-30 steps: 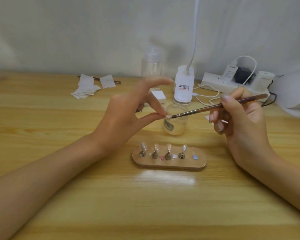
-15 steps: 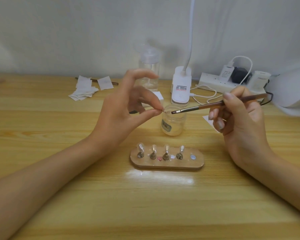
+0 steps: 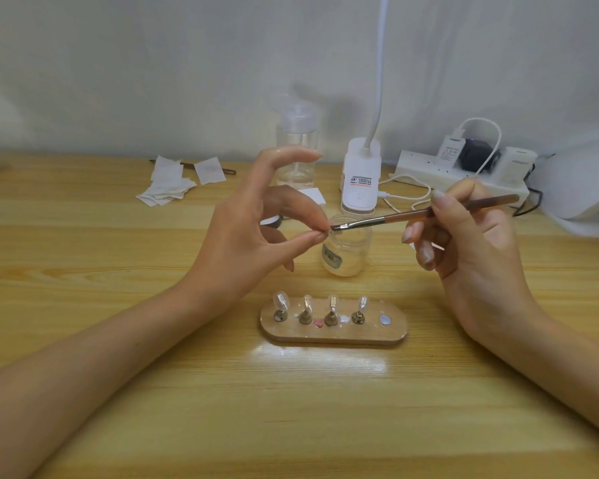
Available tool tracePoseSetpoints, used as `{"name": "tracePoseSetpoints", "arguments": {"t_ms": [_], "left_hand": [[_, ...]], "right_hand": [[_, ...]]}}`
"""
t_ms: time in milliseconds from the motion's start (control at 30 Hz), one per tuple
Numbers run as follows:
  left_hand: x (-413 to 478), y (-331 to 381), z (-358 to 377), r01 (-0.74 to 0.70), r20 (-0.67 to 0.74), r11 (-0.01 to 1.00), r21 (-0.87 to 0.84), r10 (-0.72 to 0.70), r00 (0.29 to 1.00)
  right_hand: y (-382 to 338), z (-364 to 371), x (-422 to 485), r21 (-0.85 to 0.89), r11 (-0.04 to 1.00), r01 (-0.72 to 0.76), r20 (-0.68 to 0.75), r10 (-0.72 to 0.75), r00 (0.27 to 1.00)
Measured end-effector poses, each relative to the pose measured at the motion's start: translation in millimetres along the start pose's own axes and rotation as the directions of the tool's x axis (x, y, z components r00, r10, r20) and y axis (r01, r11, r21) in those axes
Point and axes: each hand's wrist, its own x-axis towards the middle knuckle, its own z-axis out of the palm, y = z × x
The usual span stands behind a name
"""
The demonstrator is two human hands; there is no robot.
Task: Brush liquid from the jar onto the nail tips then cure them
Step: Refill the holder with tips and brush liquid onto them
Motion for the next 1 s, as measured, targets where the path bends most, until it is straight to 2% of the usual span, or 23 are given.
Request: {"name": "tracePoseSetpoints", "arguments": {"t_ms": [167,300,367,567,667,733,767,833,900,933,1000], "left_hand": [[1,3,-1,0.021,-0.009,0.999,-0.028,-0.021,1.0],[1,4,0,0.034,-0.008,0.999,-0.042,-0.034,0.999],[1,4,0,0.048,-0.01,0.997,-0.055,-0.049,0.999],[4,14,-1,0.099,-0.066,0.992,-0.084,-0.105,0.992],[8,32,2,0.056,-0.041,0.998,-0.029,-0.058,0.997],[8,47,9,0.025,0.024,1.0,0.01,-0.026,0.999],[7,54,14,0.015,0.069,0.999,0.031,-0.017,0.997],[2,65,26,0.012,0.176,0.997,0.074,-0.025,0.984],[-4,72,38,0.008,0.302,0.99,0.143,-0.052,0.952],[-7,73,44,-0.019,0.357,0.975,0.222,-0.063,0.932],[-9,72,54,-0.151,0.414,0.882,0.447,-0.054,0.909]], "right_hand": [[0,-5,1,-0.016,1.0,0.002,-0.073,-0.003,0.997],[-1,-1,1,0.011,0.999,0.043,0.015,-0.043,0.999],[-1,-1,0,-0.008,0.999,0.042,0.014,-0.042,0.999],[-15,-21,10,-0.108,0.991,0.082,-0.069,-0.09,0.994],[-38,-43,22,-0.292,0.936,0.198,0.05,-0.192,0.98],[-48,-63,23,-0.524,0.788,0.324,0.226,-0.238,0.945],[-49,-73,20,-0.645,0.649,0.403,0.331,-0.239,0.913],[-45,-90,7,-0.791,0.294,0.536,0.511,-0.166,0.844],[-39,-102,-8,-0.774,0.018,0.633,0.631,-0.06,0.773],[-37,-107,-14,-0.744,-0.061,0.666,0.668,-0.009,0.745],[-36,-114,-22,-0.72,-0.126,0.683,0.679,0.074,0.73]]}}
